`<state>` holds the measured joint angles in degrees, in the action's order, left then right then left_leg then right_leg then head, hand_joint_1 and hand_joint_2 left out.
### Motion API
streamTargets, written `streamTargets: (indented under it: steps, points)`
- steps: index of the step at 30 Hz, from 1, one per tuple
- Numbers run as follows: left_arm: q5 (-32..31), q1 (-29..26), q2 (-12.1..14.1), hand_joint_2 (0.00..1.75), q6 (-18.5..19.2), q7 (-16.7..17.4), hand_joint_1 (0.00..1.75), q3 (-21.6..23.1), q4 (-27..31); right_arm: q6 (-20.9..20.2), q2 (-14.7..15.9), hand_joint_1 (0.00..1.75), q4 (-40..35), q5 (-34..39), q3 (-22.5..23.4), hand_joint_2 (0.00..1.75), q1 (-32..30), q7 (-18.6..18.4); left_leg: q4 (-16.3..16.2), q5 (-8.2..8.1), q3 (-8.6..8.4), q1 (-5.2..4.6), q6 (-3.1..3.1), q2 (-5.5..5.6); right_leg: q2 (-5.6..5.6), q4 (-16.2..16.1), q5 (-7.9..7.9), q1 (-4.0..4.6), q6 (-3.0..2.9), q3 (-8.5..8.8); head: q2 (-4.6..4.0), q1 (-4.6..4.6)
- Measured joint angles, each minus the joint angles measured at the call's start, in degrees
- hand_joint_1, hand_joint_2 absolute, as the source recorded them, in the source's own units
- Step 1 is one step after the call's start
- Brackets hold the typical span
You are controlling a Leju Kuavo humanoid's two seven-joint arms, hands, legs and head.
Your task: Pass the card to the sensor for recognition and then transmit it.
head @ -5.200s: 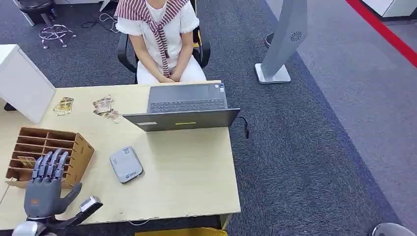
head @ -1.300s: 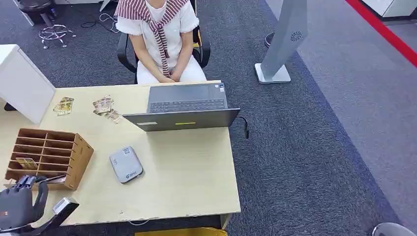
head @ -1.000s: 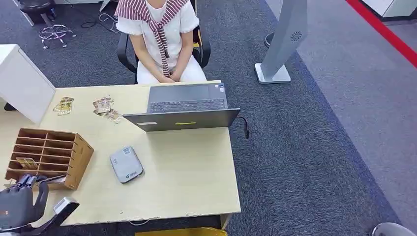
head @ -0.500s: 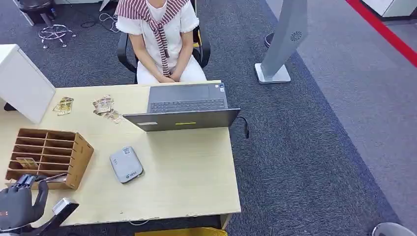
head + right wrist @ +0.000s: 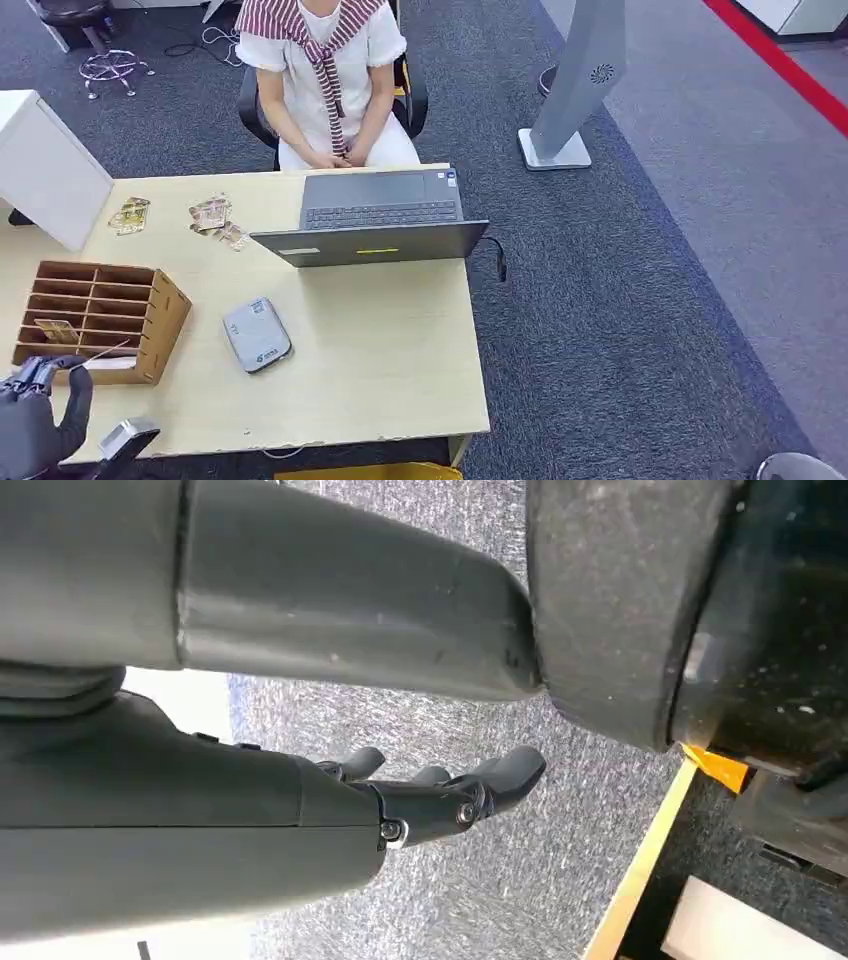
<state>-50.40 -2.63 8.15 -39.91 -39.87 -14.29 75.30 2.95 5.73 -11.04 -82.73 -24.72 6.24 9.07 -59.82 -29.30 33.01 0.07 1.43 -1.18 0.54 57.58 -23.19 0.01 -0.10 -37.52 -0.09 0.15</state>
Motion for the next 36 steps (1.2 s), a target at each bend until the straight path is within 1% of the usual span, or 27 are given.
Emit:
streamTargets:
  steps: [11, 16, 17, 18, 20, 23, 25, 27, 29, 31, 33, 36]
  points:
    - [-0.2, -2.3, -0.5, 1.75, 0.0, 1.9, 1.75, 2.4, 4.8, 0.0, 0.0, 0.0, 0.0, 0.1, 0.0, 0.0, 0.0, -0.1, 0.0, 0.0, -0.01, 0.01, 0.0, 0.0, 0.0, 0.0, 0.0, 0.01, 0.0, -0.01, 0.0, -0.02]
    - [-2.0, -1.7, -0.4, 1.75, 0.0, 4.2, 1.75, 4.8, 6.7, 0.0, 0.0, 0.0, 0.0, 0.0, -0.1, 0.0, 0.0, -0.1, 0.0, 0.0, -0.01, -0.05, 0.0, 0.0, 0.0, 0.0, 0.0, 0.01, 0.0, -0.04, 0.02, 0.0]
    - [-3.2, -0.5, -0.5, 1.75, 0.0, 5.4, 1.75, 5.7, 6.8, 0.0, 0.0, 0.0, 0.0, -0.1, -0.2, 0.0, 0.1, -0.1, -0.1, 0.04, -0.37, -0.07, 0.01, 0.03, -0.01, 0.0, 0.04, 0.02, 0.04, -0.09, 0.02, -0.04]
    - [-4.4, 1.3, -0.5, 1.75, 0.0, 6.9, 1.75, 6.6, 6.8, -0.1, 0.0, 0.0, 0.0, -0.3, -0.4, 0.0, 0.2, 0.0, -0.1, 0.12, -0.29, -0.07, 0.04, 0.09, -0.03, 0.0, 0.12, 0.02, 0.16, -0.11, 0.02, 0.0]
    - [-6.5, 5.3, -0.4, 1.75, 0.0, 11.1, 1.75, 10.0, 6.6, -0.1, 0.0, 0.0, 0.0, -0.8, -1.0, 0.0, 0.5, 0.2, -0.1, 0.2, -0.23, -0.06, 0.13, 0.21, -0.21, 0.0, 0.16, -0.01, 0.19, -0.04, 0.02, 0.0]
    - [-8.0, 11.2, -0.5, 1.75, 0.1, 13.7, 1.75, 13.6, 5.6, -0.2, 0.0, 0.0, -0.1, -0.9, -1.4, 0.0, 0.7, 0.3, -0.1, 0.31, -0.19, -0.07, 0.03, 0.14, -0.2, 0.0, 0.38, -0.01, 0.13, -0.15, 0.02, -0.07]
    - [-9.8, 17.0, -0.7, 1.75, 0.1, 15.8, 1.75, 16.3, 3.2, -0.5, 0.0, 0.0, -0.1, -1.3, -1.8, 0.0, 1.0, 0.6, -0.1, 0.45, -0.1, -0.09, 0.14, 0.22, -0.24, 0.0, 0.44, -0.02, 0.15, -0.18, 0.0, -0.04]
    - [-10.9, 23.5, -1.3, 1.75, 0.1, 18.5, 1.75, 19.1, -0.9, -1.0, 0.0, 0.0, -0.2, -1.9, -2.6, 0.0, 1.3, 0.8, -0.1, 0.5, -0.04, -0.09, 0.12, 0.24, -0.28, -0.1, 0.53, -0.03, 0.16, -0.18, 0.02, -0.02]
    - [-11.3, 29.0, -1.6, 1.75, 0.1, 19.9, 1.75, 21.9, -4.3, -1.2, 0.0, 0.0, -0.3, -2.0, -3.1, 0.0, 1.6, 0.9, -0.1, 0.53, -0.04, -0.05, 0.11, 0.17, -0.27, 0.0, 0.64, -0.08, 0.13, -0.2, 0.02, -0.07]
    - [-11.5, 33.0, -2.1, 1.75, 0.1, 20.7, 1.75, 24.3, -7.4, -1.4, 0.0, 0.0, -0.3, -2.0, -3.6, 0.0, 1.7, 0.9, -0.1, 0.56, -0.05, -0.06, 0.09, 0.1, -0.15, 0.0, 0.69, -0.12, 0.15, -0.22, 0.02, -0.07]
    - [-11.7, 35.0, -2.3, 1.75, 0.1, 21.2, 1.75, 25.7, -8.9, -1.4, 0.0, 0.0, -0.3, -2.0, -4.0, 0.0, 1.8, 0.9, -0.1, 0.55, -0.05, -0.06, 0.09, 0.08, -0.13, 0.0, 0.69, -0.13, 0.15, -0.22, 0.02, -0.04]
    - [-11.9, 36.2, -2.6, 1.75, 0.1, 21.3, 1.75, 26.7, -10.4, -1.4, 0.0, 0.0, -0.3, -2.0, -4.2, 0.0, 1.8, 0.9, -0.1, 0.57, 0.0, -0.14, 0.07, 0.08, -0.05, -0.1, 0.69, -0.09, 0.15, -0.33, 0.02, -0.04]
